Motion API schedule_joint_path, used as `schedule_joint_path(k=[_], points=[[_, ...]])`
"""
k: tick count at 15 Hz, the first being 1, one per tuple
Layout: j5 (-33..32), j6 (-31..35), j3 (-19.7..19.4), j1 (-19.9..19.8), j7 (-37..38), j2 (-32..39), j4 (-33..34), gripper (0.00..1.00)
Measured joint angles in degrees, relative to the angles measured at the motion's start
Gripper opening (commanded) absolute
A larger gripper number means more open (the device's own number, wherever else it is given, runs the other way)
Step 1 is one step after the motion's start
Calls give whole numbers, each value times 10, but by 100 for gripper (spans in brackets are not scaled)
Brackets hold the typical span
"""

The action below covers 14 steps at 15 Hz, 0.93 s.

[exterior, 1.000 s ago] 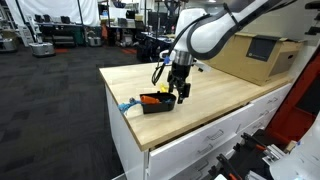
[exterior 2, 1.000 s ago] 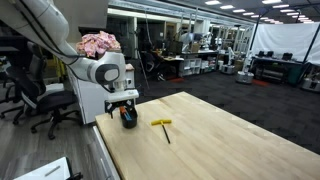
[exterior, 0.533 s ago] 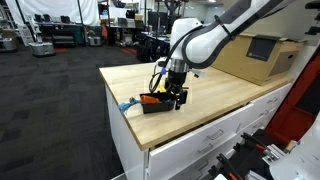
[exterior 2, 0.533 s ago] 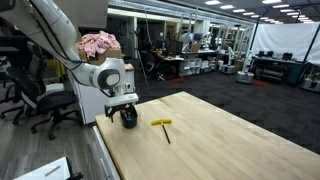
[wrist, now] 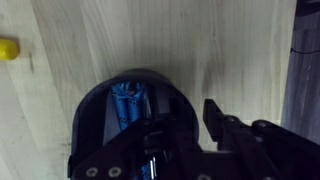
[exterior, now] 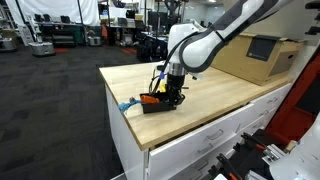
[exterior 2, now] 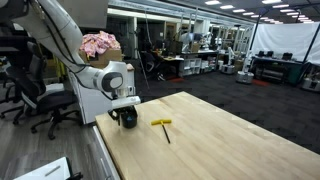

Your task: Shift the black object to the right

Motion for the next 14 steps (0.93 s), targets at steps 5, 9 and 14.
schedule_joint_path(k=[5,9,14], points=[[-11,1,3,-3,7,3,10,1],[-48,3,3,-7,45,-8,10,2],[-83,2,-9,-35,92,-59,4,2]])
